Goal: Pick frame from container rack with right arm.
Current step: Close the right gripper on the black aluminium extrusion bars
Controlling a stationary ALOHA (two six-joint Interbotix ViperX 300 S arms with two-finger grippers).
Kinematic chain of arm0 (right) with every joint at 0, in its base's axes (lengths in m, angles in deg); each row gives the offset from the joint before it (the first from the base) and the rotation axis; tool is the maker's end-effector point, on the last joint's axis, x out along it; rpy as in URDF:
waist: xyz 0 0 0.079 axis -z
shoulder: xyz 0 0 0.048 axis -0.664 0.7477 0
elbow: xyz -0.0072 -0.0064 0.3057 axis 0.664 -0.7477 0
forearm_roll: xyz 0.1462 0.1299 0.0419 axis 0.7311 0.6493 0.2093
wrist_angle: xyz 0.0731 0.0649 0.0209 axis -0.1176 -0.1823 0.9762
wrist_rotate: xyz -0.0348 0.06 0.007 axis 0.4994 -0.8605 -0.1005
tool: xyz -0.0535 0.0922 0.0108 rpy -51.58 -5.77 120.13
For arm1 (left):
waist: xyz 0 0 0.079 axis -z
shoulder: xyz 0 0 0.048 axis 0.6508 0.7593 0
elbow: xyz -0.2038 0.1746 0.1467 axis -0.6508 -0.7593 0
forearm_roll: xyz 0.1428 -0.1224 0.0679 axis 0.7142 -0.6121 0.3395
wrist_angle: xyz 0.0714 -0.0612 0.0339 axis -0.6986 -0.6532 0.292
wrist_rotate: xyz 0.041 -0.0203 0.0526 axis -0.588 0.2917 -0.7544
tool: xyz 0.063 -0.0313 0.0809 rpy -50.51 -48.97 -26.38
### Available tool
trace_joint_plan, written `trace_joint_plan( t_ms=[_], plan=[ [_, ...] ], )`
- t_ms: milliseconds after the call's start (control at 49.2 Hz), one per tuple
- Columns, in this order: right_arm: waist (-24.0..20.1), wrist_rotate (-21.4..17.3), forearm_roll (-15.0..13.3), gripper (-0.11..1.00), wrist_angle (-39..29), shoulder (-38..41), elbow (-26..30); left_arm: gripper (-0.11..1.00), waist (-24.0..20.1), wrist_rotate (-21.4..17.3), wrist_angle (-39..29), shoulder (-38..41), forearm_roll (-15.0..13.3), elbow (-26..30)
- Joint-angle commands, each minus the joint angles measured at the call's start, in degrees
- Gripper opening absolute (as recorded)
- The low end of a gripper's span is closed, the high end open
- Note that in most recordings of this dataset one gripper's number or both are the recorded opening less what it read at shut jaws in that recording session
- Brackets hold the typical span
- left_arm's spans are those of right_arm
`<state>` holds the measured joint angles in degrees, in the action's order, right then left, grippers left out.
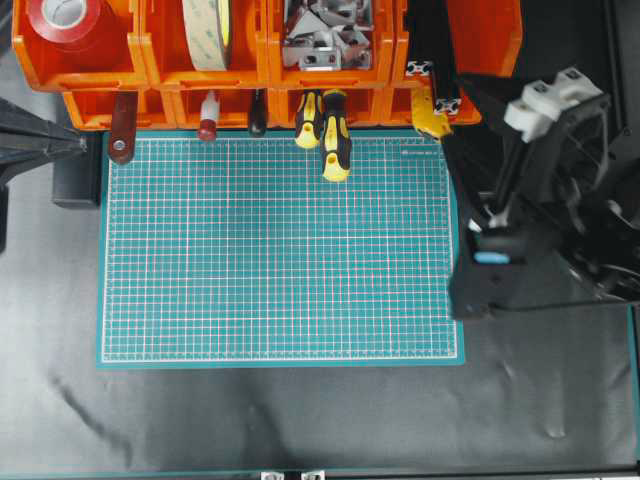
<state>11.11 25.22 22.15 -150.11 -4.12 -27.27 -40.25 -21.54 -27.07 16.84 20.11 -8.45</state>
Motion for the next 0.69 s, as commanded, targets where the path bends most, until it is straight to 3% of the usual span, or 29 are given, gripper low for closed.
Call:
trace_joint_plan(
  t_ms=[0,244,467,671],
  plan=[
    [1.49,-0.18,-0.88,0.83,0.00,0.09,0.00,0.00,-0.09,0.18,0.26,0.26,0.26,1.32],
    [4.75,-0.26,-0.88,0.83,2.72,0.44,-1.41,0.00,0.35,0.18,0.35,0.09,0.26,1.32],
    [5.10,-0.53,-0.88,0.82,3.08,0.62,-2.20,0.00,0.35,0.18,0.26,0.18,0.18,1.32],
    [5.36,-3.96,-0.88,0.71,3.69,0.62,-3.16,0.00,0.44,0.18,0.35,0.18,0.18,1.23]
  ],
)
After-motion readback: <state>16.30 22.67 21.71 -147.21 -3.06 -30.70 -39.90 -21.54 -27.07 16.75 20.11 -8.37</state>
